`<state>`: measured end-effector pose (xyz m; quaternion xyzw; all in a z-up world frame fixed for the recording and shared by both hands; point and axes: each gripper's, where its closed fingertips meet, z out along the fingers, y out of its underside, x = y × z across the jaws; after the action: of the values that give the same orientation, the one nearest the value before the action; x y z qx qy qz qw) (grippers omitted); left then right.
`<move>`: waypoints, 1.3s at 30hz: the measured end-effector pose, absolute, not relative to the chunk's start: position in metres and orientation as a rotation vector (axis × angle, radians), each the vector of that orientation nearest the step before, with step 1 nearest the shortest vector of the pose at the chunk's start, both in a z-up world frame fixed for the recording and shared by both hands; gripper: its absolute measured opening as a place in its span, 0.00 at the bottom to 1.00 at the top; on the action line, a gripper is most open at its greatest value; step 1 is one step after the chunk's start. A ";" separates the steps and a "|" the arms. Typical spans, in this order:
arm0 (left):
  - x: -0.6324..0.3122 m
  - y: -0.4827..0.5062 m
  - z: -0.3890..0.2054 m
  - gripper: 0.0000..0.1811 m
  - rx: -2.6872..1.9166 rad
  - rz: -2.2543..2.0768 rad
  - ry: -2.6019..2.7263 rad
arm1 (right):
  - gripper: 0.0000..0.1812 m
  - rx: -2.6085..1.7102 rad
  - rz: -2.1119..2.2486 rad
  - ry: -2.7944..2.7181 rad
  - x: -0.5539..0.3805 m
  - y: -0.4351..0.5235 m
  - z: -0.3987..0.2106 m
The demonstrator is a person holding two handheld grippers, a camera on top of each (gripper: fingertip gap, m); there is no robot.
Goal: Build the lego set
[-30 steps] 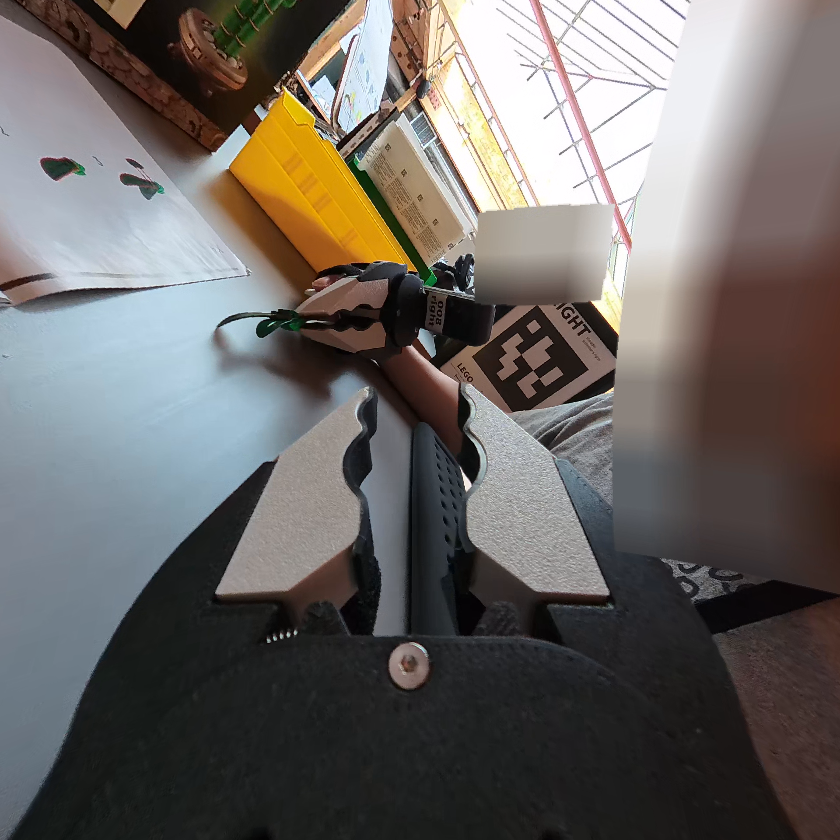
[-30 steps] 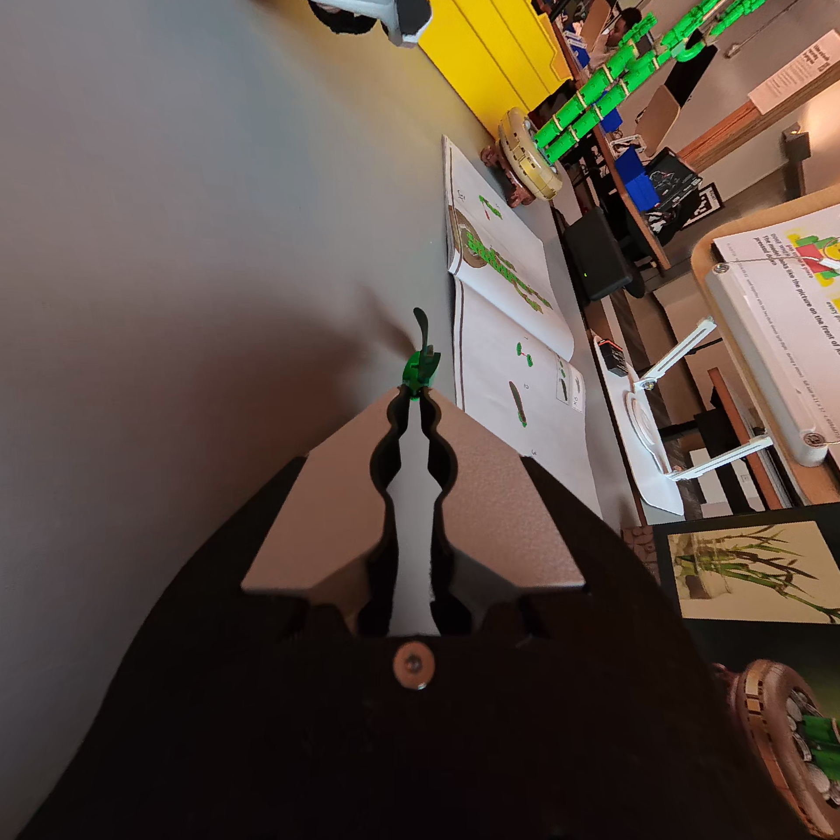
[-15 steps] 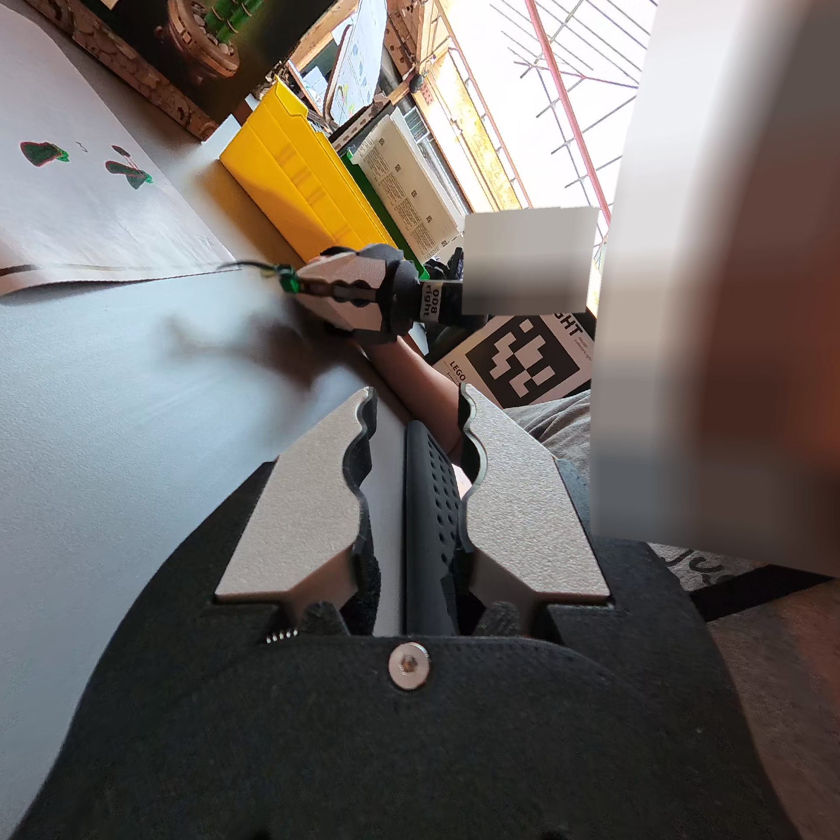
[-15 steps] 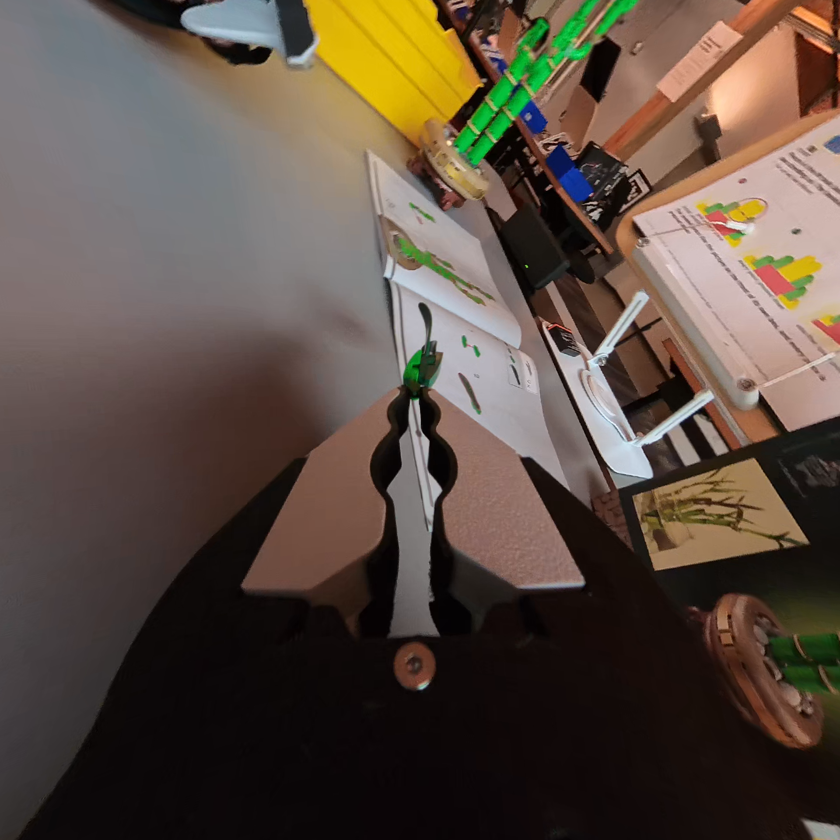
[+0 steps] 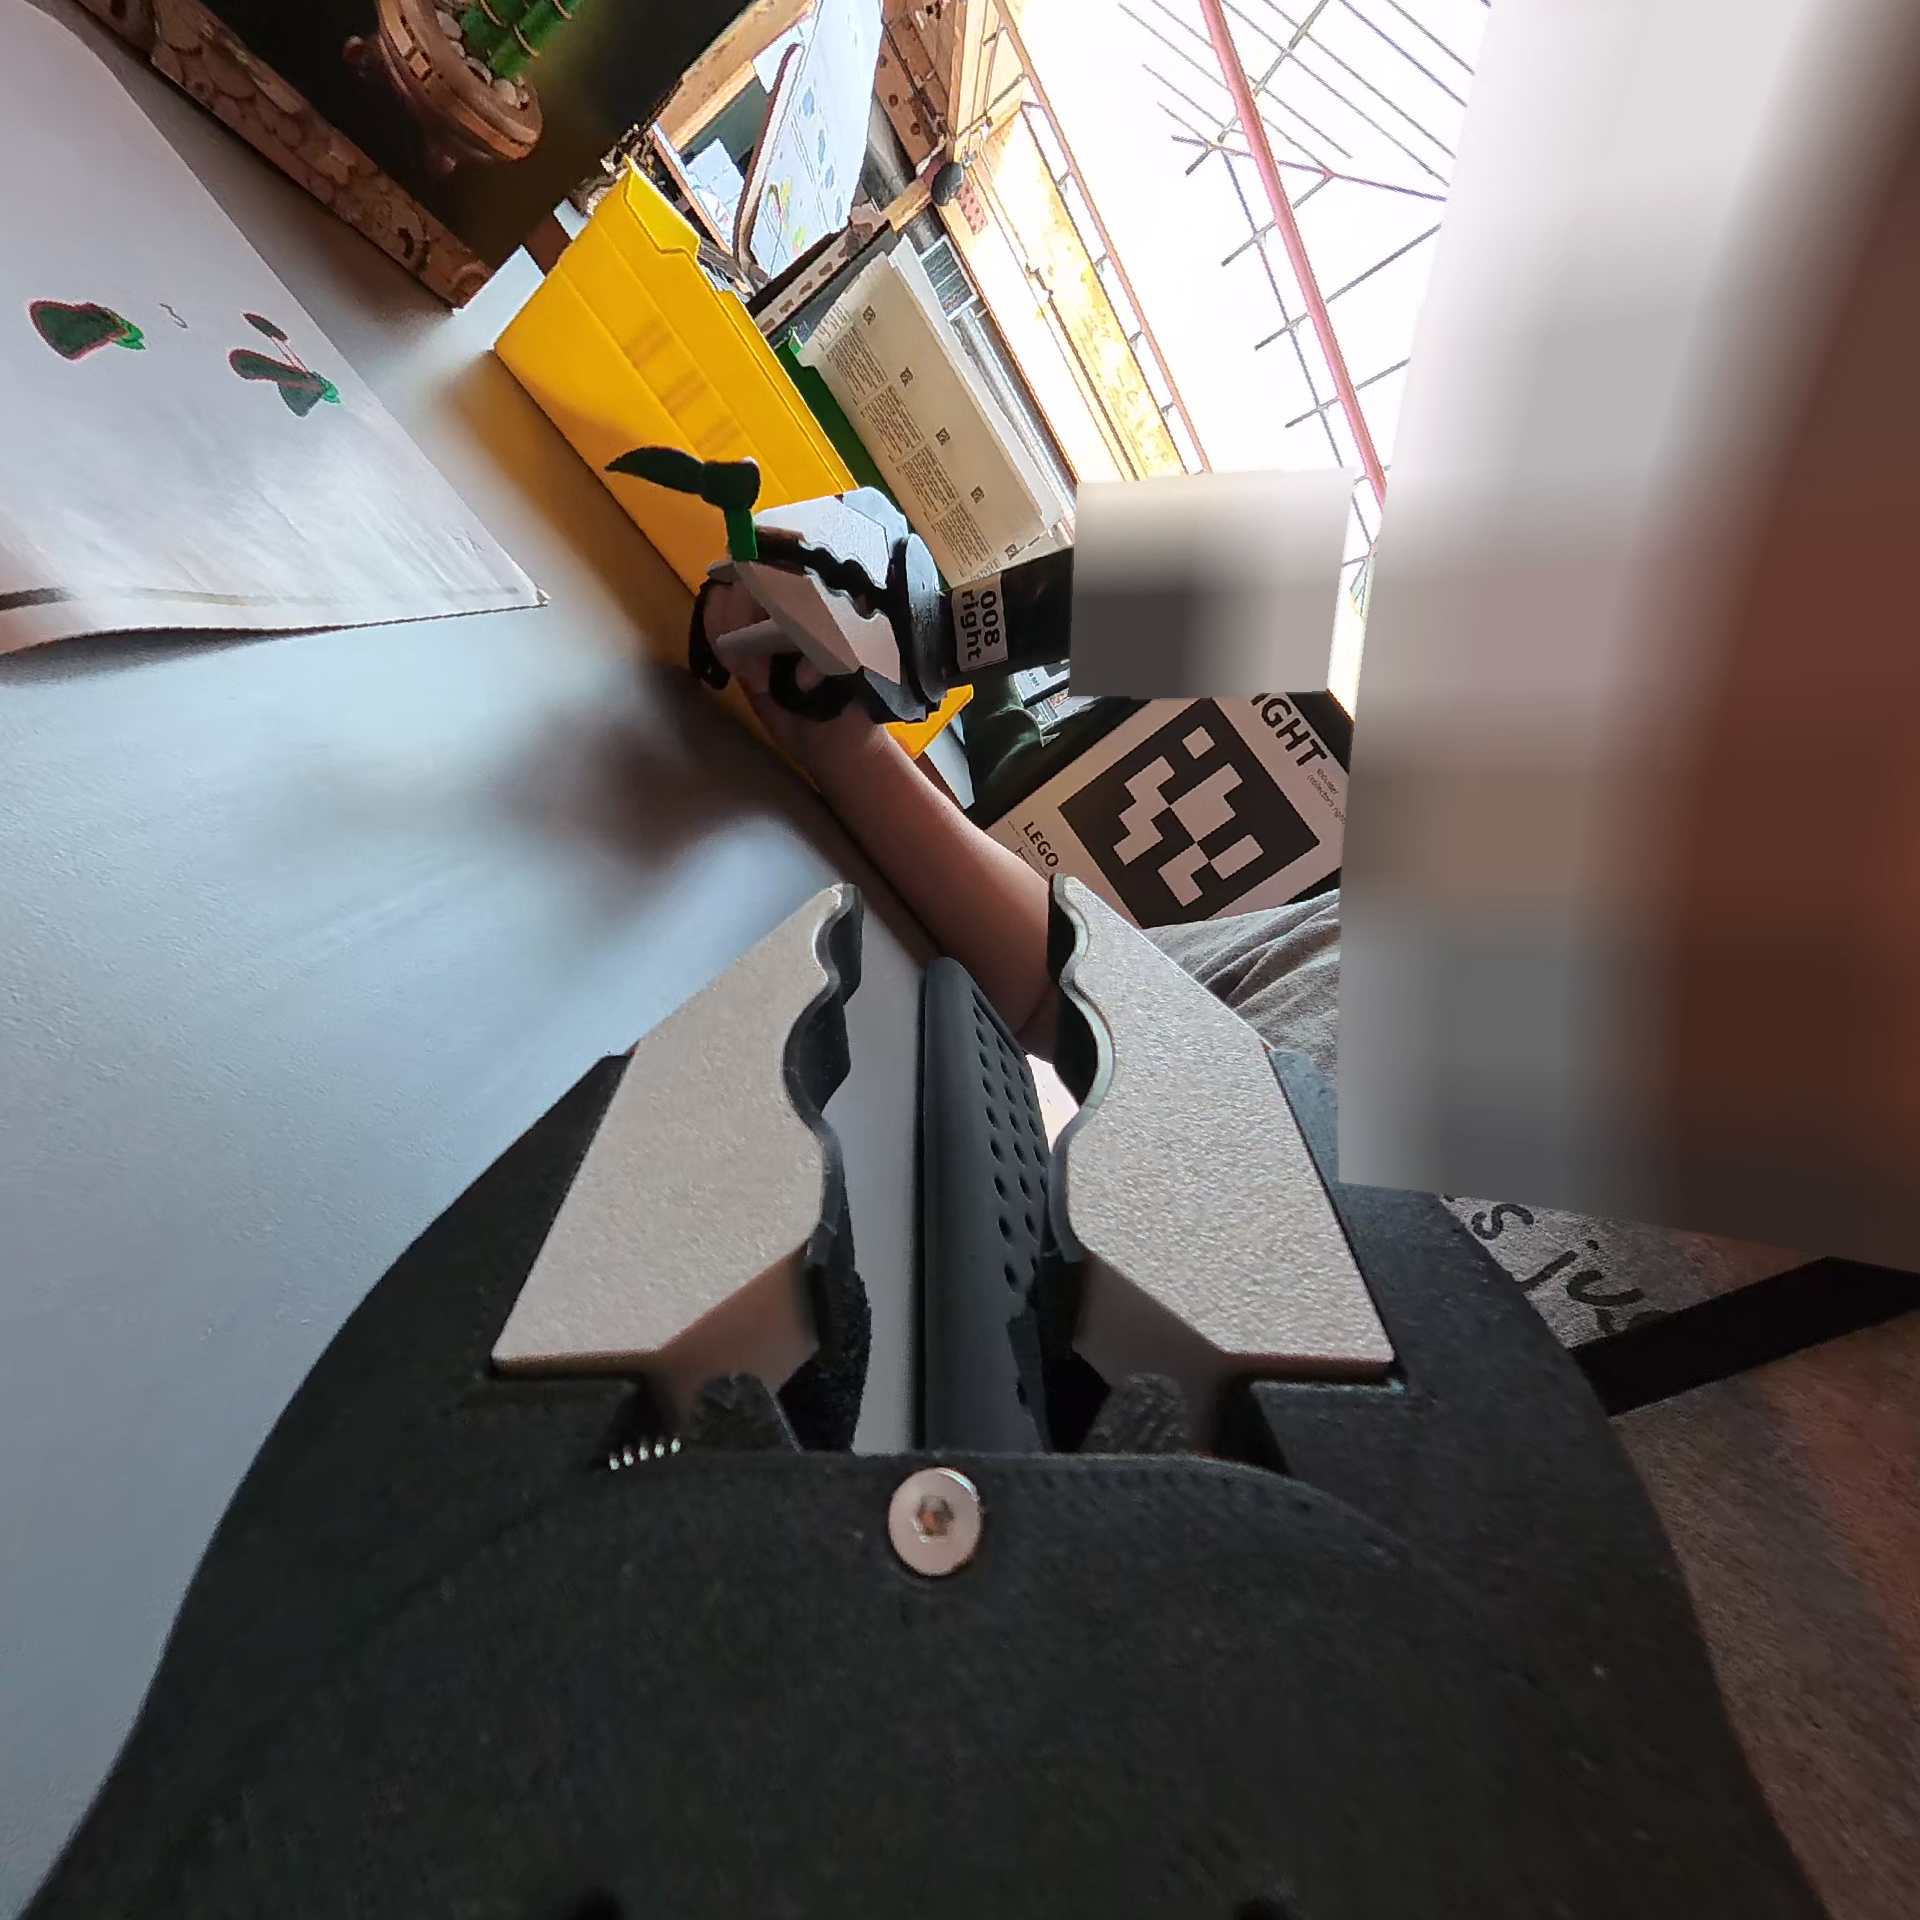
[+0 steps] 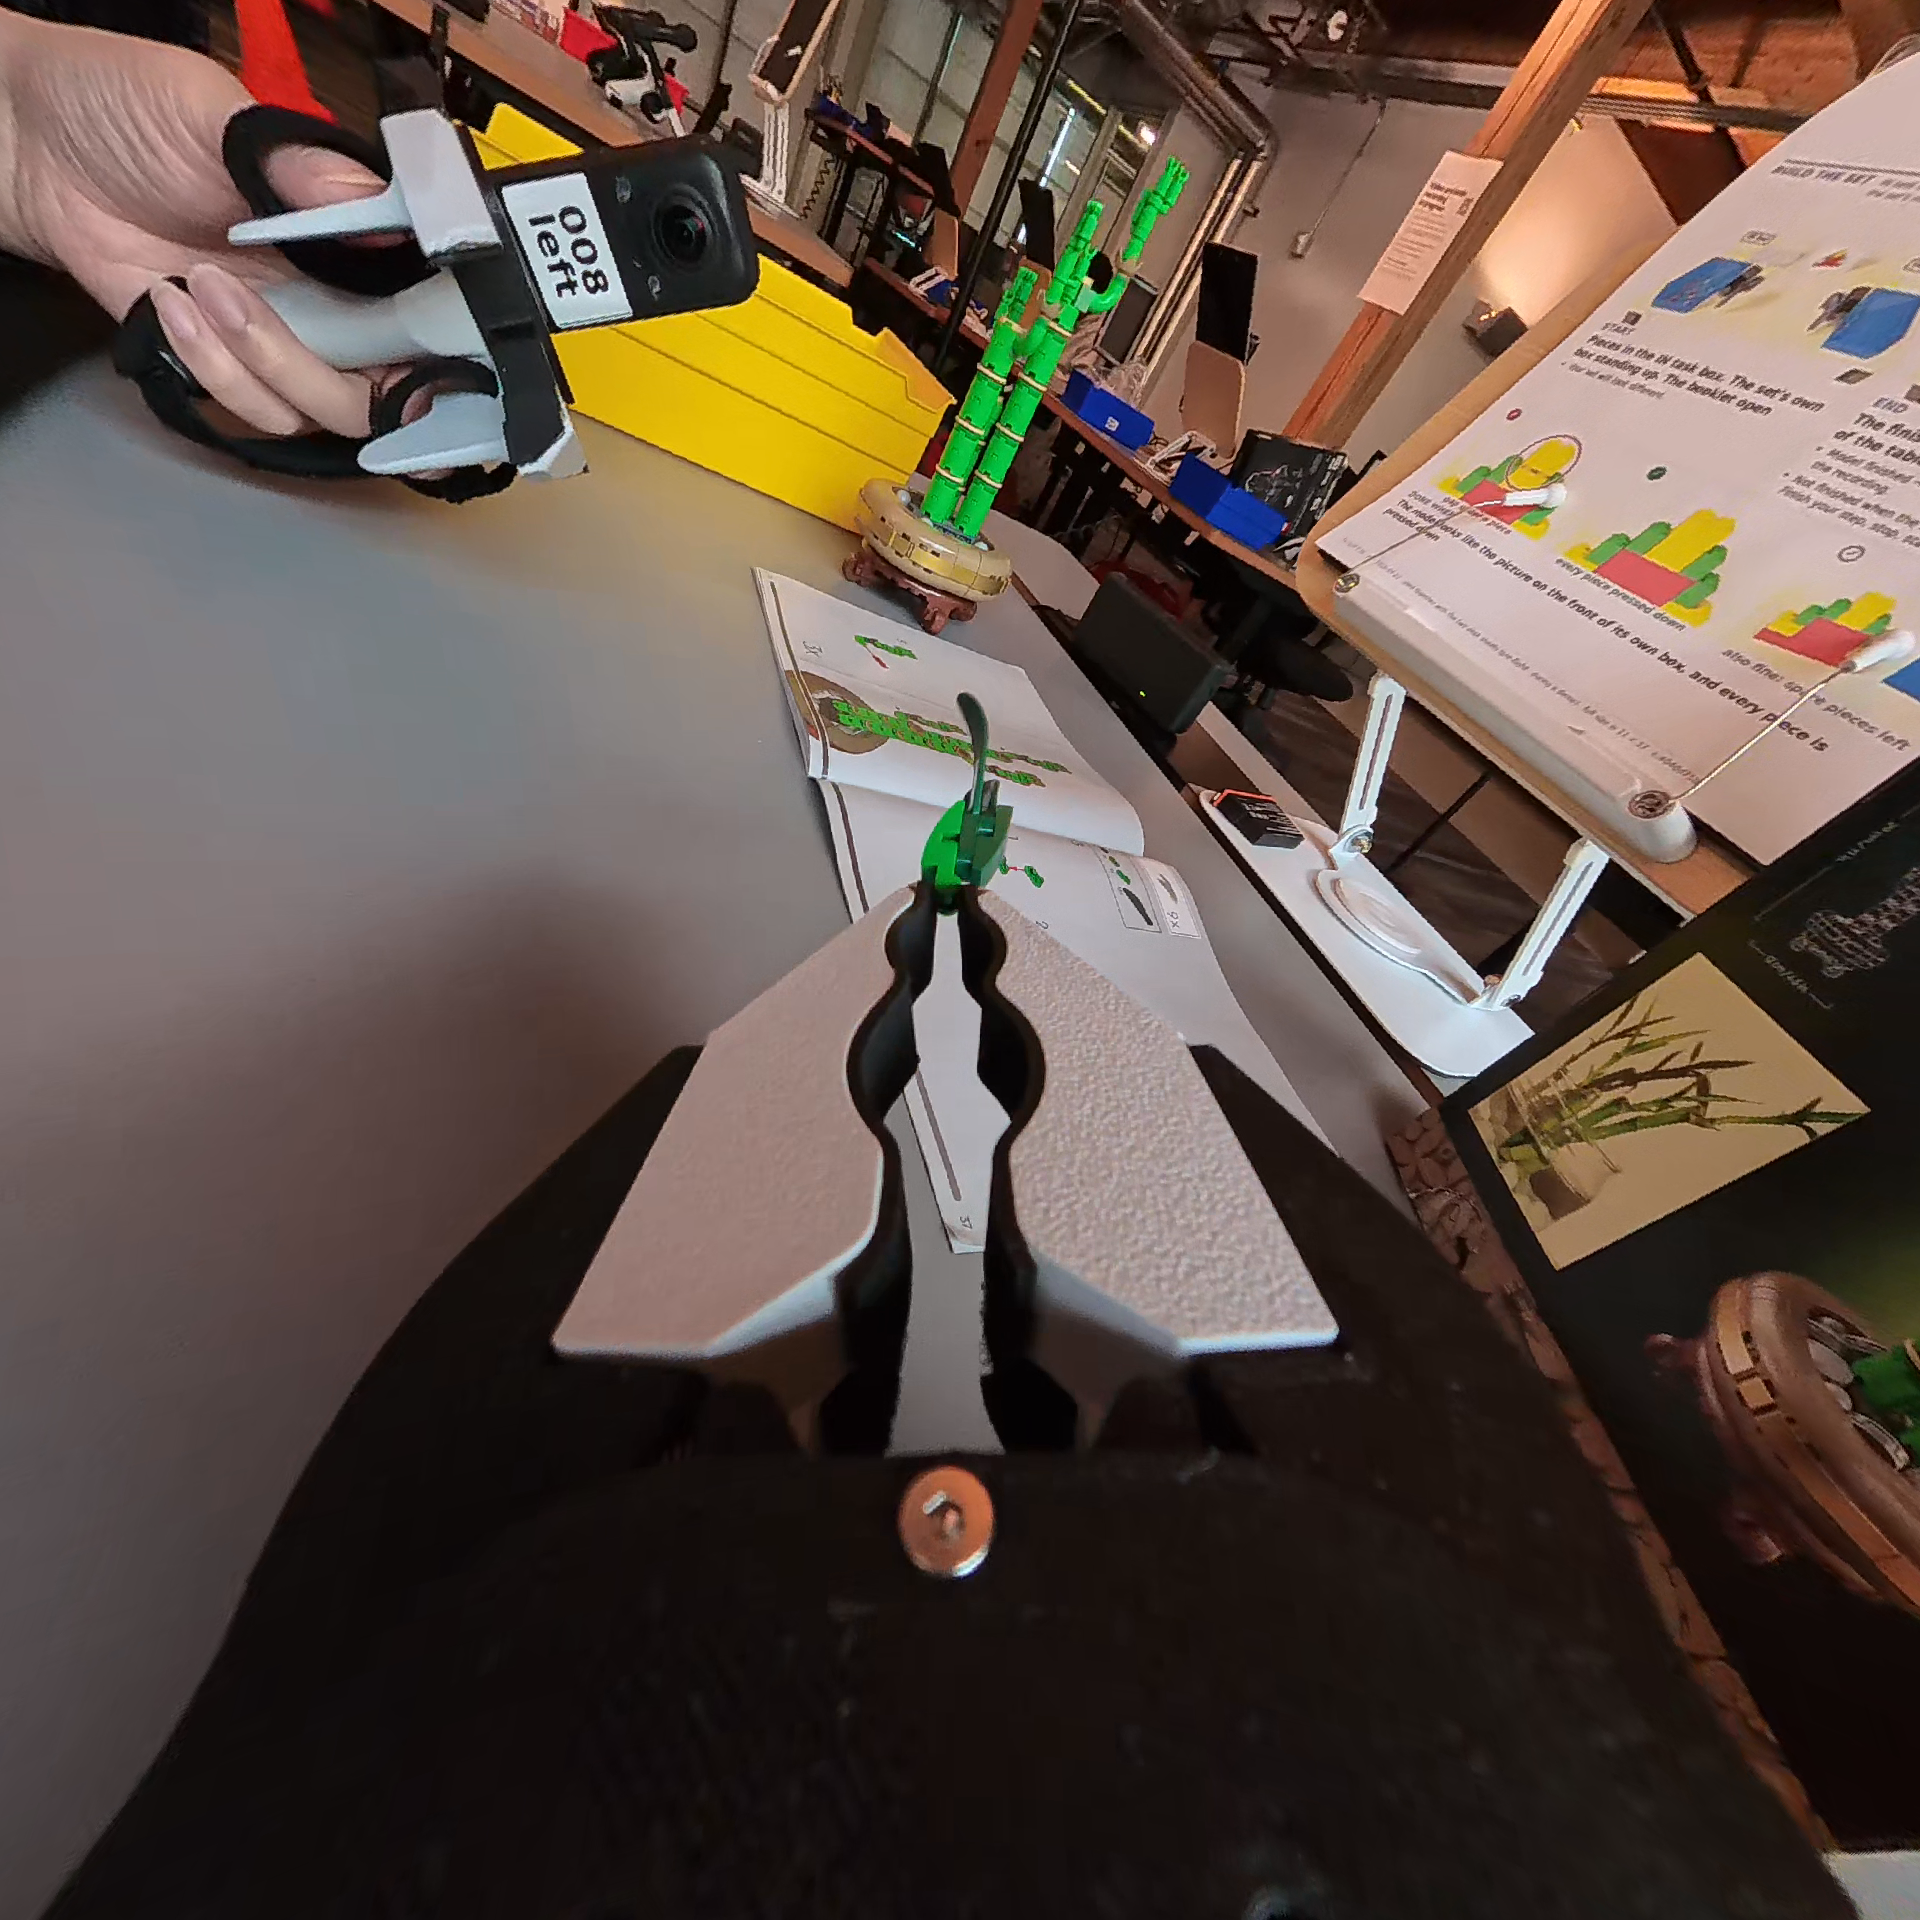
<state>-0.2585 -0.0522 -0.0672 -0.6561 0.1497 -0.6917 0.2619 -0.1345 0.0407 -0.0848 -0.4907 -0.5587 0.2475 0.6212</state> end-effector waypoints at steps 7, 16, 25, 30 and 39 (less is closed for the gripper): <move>-0.258 -0.052 -0.067 0.19 -1.774 -1.873 0.407 | 0.01 -1.124 0.588 -1.282 -0.134 0.040 -0.084; -0.256 -0.054 -0.071 0.19 -1.794 -1.881 0.411 | 0.01 -1.108 0.616 -1.326 -0.136 0.034 -0.086; -0.256 -0.055 -0.069 0.19 -1.789 -1.880 0.421 | 0.01 -1.099 0.614 -1.337 -0.136 0.032 -0.087; -0.254 -0.057 -0.070 0.19 -1.795 -1.889 0.435 | 0.01 -1.098 0.624 -1.325 -0.135 0.032 -0.085; -0.251 -0.059 -0.072 0.19 -1.806 -1.908 0.439 | 0.01 -1.100 0.623 -1.324 -0.135 0.032 -0.085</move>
<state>-0.2512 -0.0587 -0.0721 -0.6587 0.1603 -0.6960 0.2368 -0.1353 0.0323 -0.0854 -0.4763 -0.5733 0.2698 0.6097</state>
